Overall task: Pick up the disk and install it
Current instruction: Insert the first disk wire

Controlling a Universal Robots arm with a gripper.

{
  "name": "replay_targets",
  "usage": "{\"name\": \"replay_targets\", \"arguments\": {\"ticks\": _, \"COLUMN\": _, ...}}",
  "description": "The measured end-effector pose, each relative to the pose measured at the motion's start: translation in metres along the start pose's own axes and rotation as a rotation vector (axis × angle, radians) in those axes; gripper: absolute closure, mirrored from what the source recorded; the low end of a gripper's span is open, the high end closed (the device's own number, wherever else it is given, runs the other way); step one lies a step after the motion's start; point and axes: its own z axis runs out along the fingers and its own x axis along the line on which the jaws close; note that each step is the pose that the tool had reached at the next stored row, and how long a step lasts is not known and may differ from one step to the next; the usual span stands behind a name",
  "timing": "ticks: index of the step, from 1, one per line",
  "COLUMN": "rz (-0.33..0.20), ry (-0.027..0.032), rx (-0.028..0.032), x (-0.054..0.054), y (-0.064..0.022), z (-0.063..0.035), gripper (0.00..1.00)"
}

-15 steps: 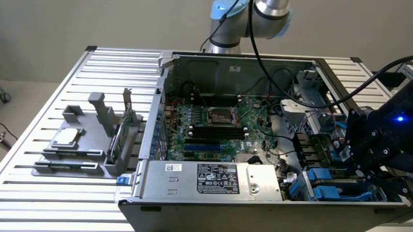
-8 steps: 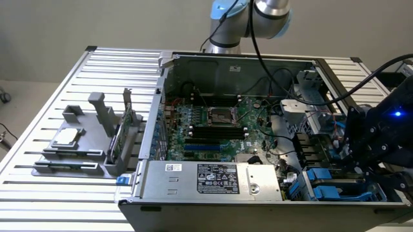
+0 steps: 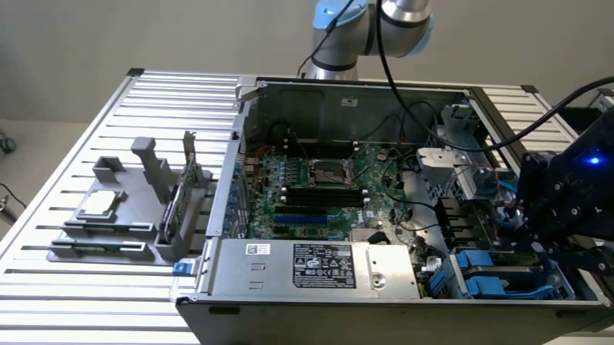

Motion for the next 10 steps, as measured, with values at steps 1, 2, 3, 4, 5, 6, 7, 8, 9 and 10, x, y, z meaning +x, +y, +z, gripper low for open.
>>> {"name": "replay_targets", "arguments": {"ticks": 1, "rz": 0.004, "ry": -0.0014, "rx": 0.0001, "x": 0.0003, "y": 0.0002, "z": 0.0000, "gripper": 0.84}}
{"name": "replay_targets", "arguments": {"ticks": 2, "rz": 0.007, "ry": -0.0026, "rx": 0.0013, "x": 0.0007, "y": 0.0002, "z": 0.0001, "gripper": 0.84}}
{"name": "replay_targets", "arguments": {"ticks": 3, "rz": 0.009, "ry": -0.0037, "rx": 0.0044, "x": 0.0011, "y": 0.0004, "z": 0.0003, "gripper": 0.84}}
{"name": "replay_targets", "arguments": {"ticks": 4, "rz": 0.011, "ry": -0.0053, "rx": 0.0095, "x": 0.0013, "y": 0.0004, "z": 0.0004, "gripper": 0.84}}
{"name": "replay_targets", "arguments": {"ticks": 5, "rz": 0.013, "ry": -0.0073, "rx": 0.0152, "x": 0.0013, "y": 0.0005, "z": 0.0004, "gripper": 0.84}}
{"name": "replay_targets", "arguments": {"ticks": 6, "rz": 0.016, "ry": -0.0093, "rx": 0.0207, "x": 0.0014, "y": 0.0004, "z": 0.0005, "gripper": 0.84}}
{"name": "replay_targets", "arguments": {"ticks": 7, "rz": 0.019, "ry": -0.0116, "rx": 0.0269, "x": 0.0014, "y": 0.0005, "z": 0.0004, "gripper": 0.84}}
{"name": "replay_targets", "arguments": {"ticks": 8, "rz": 0.023, "ry": -0.0135, "rx": 0.0325, "x": 0.0014, "y": 0.0005, "z": 0.0004, "gripper": 0.84}}
{"name": "replay_targets", "arguments": {"ticks": 9, "rz": 0.026, "ry": -0.0151, "rx": 0.0370, "x": 0.0014, "y": 0.0005, "z": 0.0004, "gripper": 0.84}}
{"name": "replay_targets", "arguments": {"ticks": 10, "rz": 0.031, "ry": -0.0161, "rx": 0.0400, "x": 0.0014, "y": 0.0006, "z": 0.0003, "gripper": 0.84}}
